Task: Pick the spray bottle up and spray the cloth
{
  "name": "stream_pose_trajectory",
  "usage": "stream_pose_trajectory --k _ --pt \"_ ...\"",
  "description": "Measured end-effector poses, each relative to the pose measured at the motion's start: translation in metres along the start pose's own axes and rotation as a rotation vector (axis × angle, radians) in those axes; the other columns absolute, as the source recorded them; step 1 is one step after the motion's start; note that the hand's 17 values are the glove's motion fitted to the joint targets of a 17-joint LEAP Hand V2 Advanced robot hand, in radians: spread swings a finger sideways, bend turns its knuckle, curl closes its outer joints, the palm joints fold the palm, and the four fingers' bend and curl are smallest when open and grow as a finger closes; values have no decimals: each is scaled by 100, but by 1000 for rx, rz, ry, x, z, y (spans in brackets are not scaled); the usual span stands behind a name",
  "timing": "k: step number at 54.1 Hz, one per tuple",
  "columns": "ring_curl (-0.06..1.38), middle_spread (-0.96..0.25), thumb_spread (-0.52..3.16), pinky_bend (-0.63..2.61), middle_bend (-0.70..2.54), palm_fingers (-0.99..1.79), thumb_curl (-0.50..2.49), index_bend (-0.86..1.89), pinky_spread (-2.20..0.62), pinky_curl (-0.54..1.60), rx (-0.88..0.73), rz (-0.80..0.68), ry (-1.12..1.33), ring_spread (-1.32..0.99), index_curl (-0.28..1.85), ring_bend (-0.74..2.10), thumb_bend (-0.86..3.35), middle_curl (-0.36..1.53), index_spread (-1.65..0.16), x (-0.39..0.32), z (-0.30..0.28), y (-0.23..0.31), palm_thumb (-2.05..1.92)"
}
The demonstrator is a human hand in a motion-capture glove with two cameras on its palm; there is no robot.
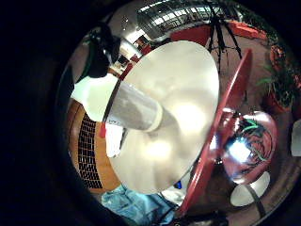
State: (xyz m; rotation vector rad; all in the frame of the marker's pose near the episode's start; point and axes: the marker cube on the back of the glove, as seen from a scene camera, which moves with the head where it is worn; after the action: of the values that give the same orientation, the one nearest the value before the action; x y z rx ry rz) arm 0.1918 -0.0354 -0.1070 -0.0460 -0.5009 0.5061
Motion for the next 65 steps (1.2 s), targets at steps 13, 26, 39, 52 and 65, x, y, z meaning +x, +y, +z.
stream_pose_trajectory --k 13,26,39,52,65 --pt "42 -7 98 56 19 39 43 8 8 41 -147 1 10 -5 27 46 -3 43 -31 -2 -2 3 70" --pt "38 -4 98 58 18 27 40 10 15 40 -119 -5 12 1 22 45 -3 38 -34 -3 10 0 66" --pt "35 -3 99 59 19 24 38 11 19 38 -168 9 0 3 20 45 -3 36 -35 -9 21 -8 65" --pt "34 -2 98 58 21 26 37 10 19 37 -115 40 -53 4 18 48 -3 36 -34 -20 44 -24 64" --pt "34 -3 99 50 27 49 38 14 16 34 -35 140 -247 1 18 56 -1 37 -28 -47 74 -47 69"
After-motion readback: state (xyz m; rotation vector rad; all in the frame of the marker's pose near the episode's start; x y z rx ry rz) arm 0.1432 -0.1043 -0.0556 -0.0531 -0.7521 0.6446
